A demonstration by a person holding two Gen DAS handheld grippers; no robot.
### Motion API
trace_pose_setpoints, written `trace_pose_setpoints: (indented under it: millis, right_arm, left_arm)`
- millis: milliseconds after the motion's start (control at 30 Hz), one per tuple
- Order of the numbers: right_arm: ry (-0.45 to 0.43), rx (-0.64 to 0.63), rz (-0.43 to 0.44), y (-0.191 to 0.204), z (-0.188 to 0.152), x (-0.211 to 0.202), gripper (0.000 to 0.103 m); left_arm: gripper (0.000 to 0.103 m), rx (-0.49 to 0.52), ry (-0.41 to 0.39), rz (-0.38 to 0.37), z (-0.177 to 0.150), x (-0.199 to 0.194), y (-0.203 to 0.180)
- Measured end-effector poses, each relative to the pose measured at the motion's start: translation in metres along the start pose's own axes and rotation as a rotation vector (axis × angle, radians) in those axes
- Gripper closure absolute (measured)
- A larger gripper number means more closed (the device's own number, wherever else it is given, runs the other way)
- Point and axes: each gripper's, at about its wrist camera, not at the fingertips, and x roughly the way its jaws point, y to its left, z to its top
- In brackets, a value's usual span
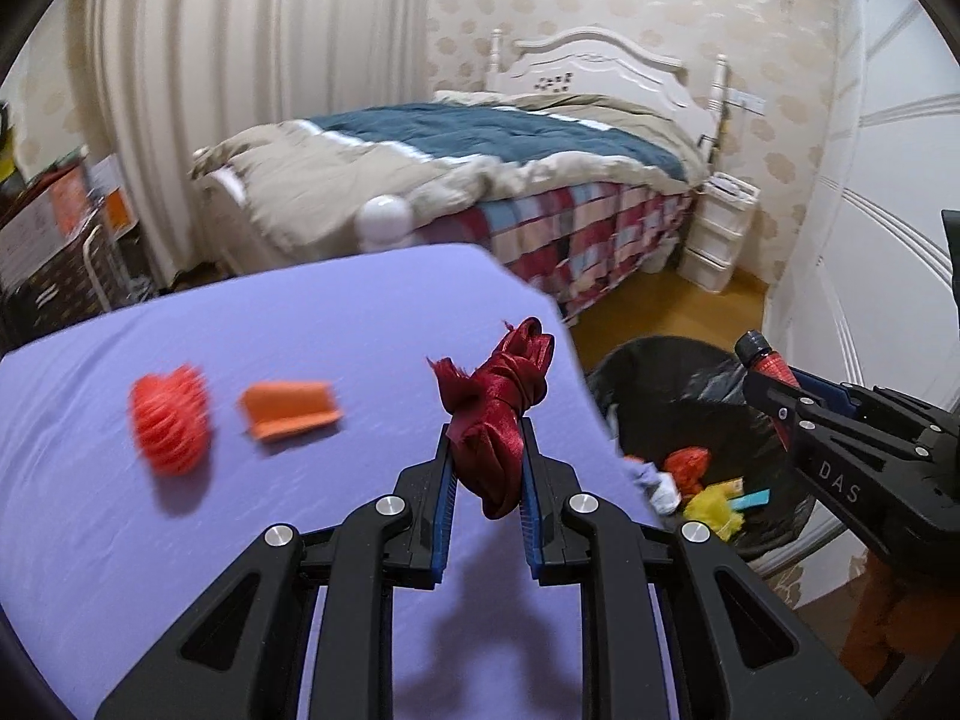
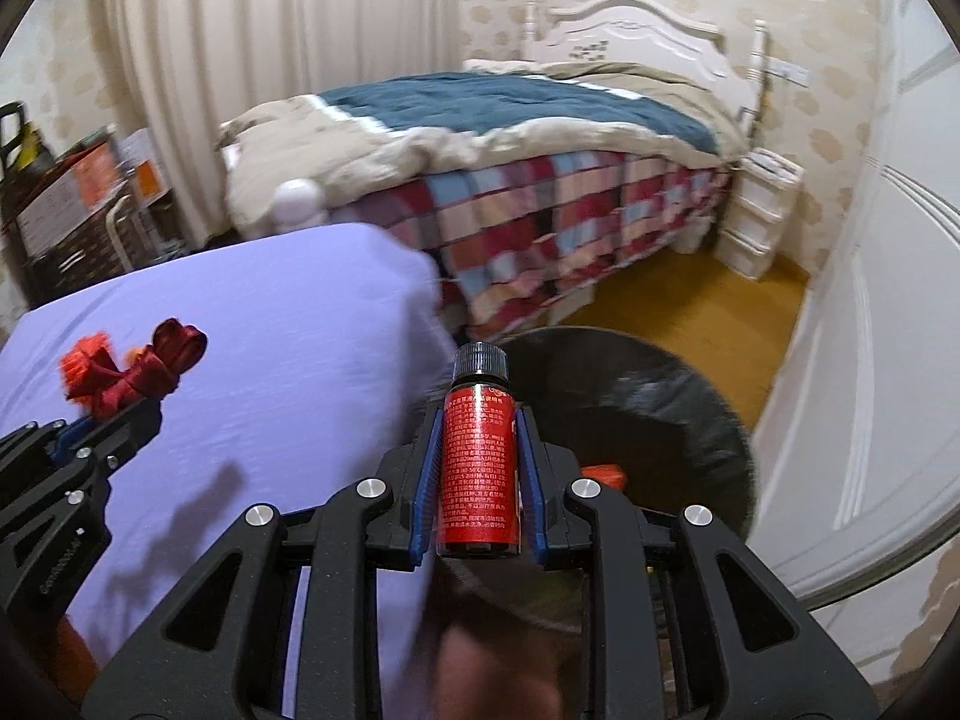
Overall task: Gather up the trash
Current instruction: 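Carry the spray can and red cloth over the bin and open both grippers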
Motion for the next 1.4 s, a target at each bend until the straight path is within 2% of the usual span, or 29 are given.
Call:
trace_pose_setpoints:
  millis: [367, 500, 933, 1000, 1100, 1167, 1233, 1400]
  right_arm:
    - [0.006, 0.062, -0.074, -0.055, 0.005, 0.034, 0.08]
    - [0.018, 0.088, -0.084, -0.07, 0.006, 0.047, 0.08]
    - [0.035, 0.125, -0.097, -0.095, 0.007, 0.065, 0.079]
    - [0.035, 0.126, -0.099, -0.096, 0.008, 0.065, 0.077]
    - [0.035, 0.132, -0.106, -0.098, 0.007, 0.066, 0.068]
    - [0.032, 0.136, -0.11, -0.099, 0.006, 0.065, 0.067]
    - [0.031, 0.138, -0.117, -0.1, 0.005, 0.064, 0.065]
    - [0.025, 0.151, -0.132, -0.102, 0.005, 0.06, 0.056]
  left_arm:
    - [0.083, 0.09, 0.044, -0.065, 0.024, 0.051, -0.064]
    - [0.083, 0.125, 0.06, -0.061, 0.028, 0.068, -0.081]
    - [0.083, 0.152, 0.084, -0.061, 0.037, 0.092, -0.103]
    - [0.078, 0.155, 0.087, -0.063, 0.036, 0.092, -0.103]
    - [0.055, 0.152, 0.084, -0.055, 0.036, 0.091, -0.104]
    - [0.052, 0.142, 0.074, -0.054, 0.037, 0.089, -0.103]
    - [0.044, 0.137, 0.069, -0.048, 0.037, 0.088, -0.101]
    - [0.035, 0.137, 0.05, -0.03, 0.037, 0.082, -0.096]
